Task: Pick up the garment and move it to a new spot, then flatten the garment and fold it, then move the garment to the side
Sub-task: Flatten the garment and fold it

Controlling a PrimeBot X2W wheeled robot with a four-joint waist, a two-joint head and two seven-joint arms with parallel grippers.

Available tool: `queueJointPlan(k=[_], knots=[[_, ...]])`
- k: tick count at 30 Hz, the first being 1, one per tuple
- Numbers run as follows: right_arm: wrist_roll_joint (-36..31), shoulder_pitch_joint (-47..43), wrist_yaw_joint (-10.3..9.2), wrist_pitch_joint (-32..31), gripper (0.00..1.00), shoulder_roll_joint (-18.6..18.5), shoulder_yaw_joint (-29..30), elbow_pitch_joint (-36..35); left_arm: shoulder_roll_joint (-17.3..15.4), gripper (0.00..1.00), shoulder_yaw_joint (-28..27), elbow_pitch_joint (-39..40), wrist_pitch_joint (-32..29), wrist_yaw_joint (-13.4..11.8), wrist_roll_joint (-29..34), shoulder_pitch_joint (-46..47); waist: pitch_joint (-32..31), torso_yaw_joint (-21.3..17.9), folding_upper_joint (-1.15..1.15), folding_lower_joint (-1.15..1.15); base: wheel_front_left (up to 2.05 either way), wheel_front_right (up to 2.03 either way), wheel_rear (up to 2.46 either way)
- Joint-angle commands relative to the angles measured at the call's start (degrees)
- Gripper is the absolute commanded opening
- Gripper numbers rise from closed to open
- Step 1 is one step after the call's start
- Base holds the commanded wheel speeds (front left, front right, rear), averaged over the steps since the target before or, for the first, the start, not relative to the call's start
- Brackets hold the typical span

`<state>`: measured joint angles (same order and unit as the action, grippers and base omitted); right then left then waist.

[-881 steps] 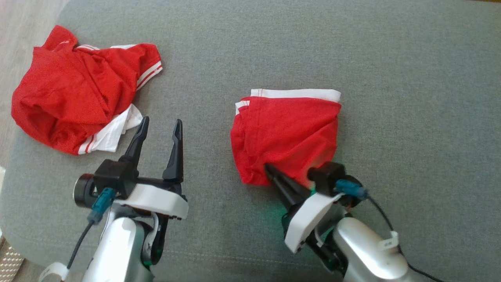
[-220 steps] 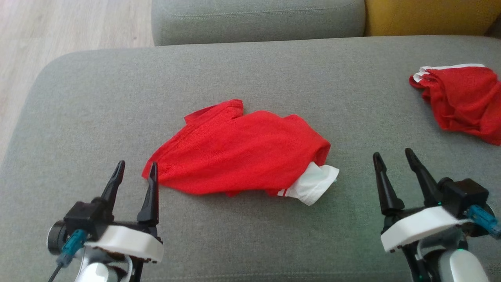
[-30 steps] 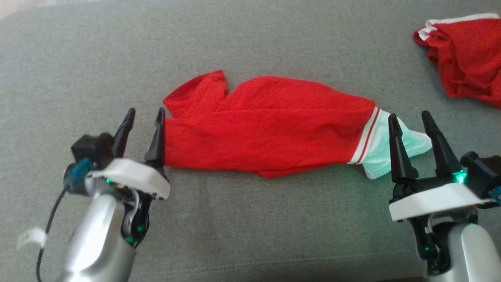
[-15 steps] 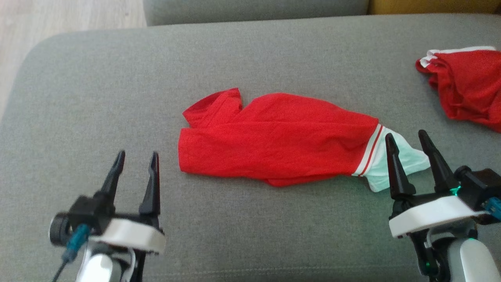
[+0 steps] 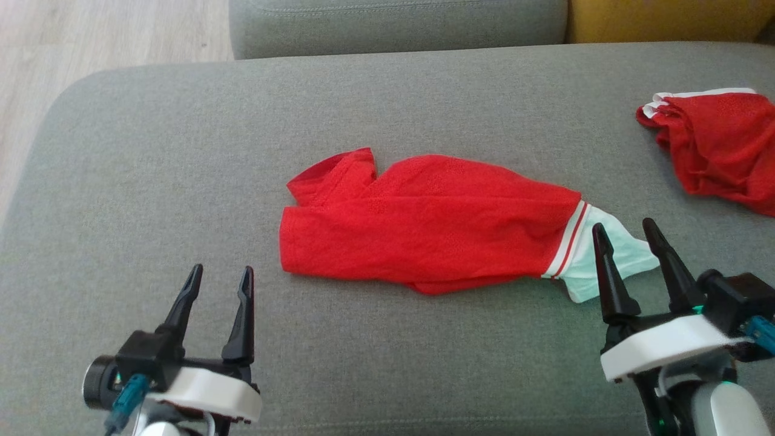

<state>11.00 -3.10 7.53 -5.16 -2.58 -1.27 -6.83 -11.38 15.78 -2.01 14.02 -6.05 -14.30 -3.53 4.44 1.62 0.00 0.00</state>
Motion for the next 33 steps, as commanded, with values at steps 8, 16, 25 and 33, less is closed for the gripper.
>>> queueJointPlan(k=[8, 16, 25, 33], knots=[[0.2, 1.4, -0.04, 0.0, 1.0, -0.3, -1.4, -2.2, -1.2, 1.0, -1.8, 2.3, -0.1, -0.3, -0.4, 1.7, 0.0, -0.1, 0.0, 0.0, 0.0, 0.0, 0.0], [0.3, 1.6, -0.04, 0.0, 1.0, -0.3, -1.3, -2.3, -1.2, 1.0, -1.3, 2.0, -0.2, 0.1, -1.0, 2.4, 0.4, 0.0, 0.0, 0.0, 0.0, 0.0, 0.0], [0.2, 3.2, -0.04, -0.1, 1.0, -0.3, -2.0, -2.9, -0.2, 1.0, 1.6, -5.7, -3.4, 6.4, -4.8, 10.0, 3.5, -0.6, 0.0, 0.0, 0.0, 0.0, 0.0], [0.5, 4.3, -0.04, 0.3, 1.0, -0.3, -2.4, -2.5, 0.3, 1.0, 3.6, -19.0, -5.5, 11.2, -8.2, 16.5, 6.0, -2.7, 0.0, 0.0, 0.0, 0.0, 0.0]])
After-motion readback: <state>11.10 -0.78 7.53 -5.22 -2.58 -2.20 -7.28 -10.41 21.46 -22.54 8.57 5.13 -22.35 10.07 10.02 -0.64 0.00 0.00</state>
